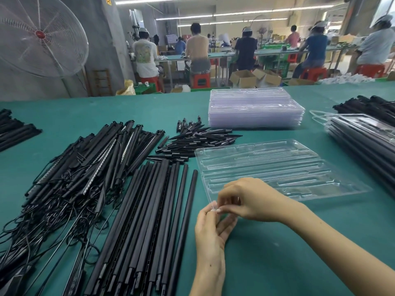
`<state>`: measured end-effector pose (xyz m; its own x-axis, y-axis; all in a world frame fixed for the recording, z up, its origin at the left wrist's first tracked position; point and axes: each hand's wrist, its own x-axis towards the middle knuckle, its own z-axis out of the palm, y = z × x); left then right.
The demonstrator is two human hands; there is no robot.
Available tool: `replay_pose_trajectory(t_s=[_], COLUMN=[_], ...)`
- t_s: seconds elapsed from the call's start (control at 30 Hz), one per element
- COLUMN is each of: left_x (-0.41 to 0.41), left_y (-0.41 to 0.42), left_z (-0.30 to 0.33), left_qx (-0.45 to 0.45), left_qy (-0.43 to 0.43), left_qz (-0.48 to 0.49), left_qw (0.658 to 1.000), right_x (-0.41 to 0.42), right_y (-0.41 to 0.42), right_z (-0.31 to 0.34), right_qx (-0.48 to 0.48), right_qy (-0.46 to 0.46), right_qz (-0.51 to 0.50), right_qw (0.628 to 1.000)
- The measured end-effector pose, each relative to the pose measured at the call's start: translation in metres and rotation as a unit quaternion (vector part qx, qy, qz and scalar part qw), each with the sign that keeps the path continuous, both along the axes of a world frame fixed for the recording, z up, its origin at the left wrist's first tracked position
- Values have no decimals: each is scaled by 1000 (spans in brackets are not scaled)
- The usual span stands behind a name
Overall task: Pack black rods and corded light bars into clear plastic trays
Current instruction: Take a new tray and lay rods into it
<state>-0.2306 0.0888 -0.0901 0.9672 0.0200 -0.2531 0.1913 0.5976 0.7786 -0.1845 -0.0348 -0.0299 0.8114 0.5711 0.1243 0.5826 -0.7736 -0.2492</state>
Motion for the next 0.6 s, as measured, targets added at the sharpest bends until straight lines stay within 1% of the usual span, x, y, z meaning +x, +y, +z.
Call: replay_pose_trajectory(t_s=[0.07, 0.1, 0.23, 0.37, 0.4, 0.43, 0.5, 0.53, 0.6], left_x=[0, 0, 2, 2, 1, 2, 3, 3, 3], left_y=[0, 1, 3, 1, 1, 1, 2, 2, 2], left_z=[-1, -1, 0, -2, -2, -2, -2, -3, -3], left_qx=[-10, -16, -32, -1, 3, 4, 8, 12, 23], left_qy=[0, 2, 3, -12, -14, -16, -18, -21, -27], left_qz=[2, 3, 6, 6, 5, 4, 3, 2, 1], left_qw=[1000, 1000, 999, 1000, 1000, 1000, 1000, 1000, 999], right_x=[5, 6, 4, 4, 4, 3, 0, -3, -8], right_y=[0, 1, 6, 3, 4, 7, 12, 13, 11], right_z=[6, 8, 3, 3, 3, 2, 0, -3, -9], right_qx=[11, 8, -87, -101, -118, -138, -184, -176, -114], right_qy=[38, 39, -41, -62, -73, -94, -166, -200, -236], right_qz=[5, 14, 68, 85, 86, 90, 96, 91, 85], right_qw=[999, 999, 993, 989, 987, 982, 964, 960, 961])
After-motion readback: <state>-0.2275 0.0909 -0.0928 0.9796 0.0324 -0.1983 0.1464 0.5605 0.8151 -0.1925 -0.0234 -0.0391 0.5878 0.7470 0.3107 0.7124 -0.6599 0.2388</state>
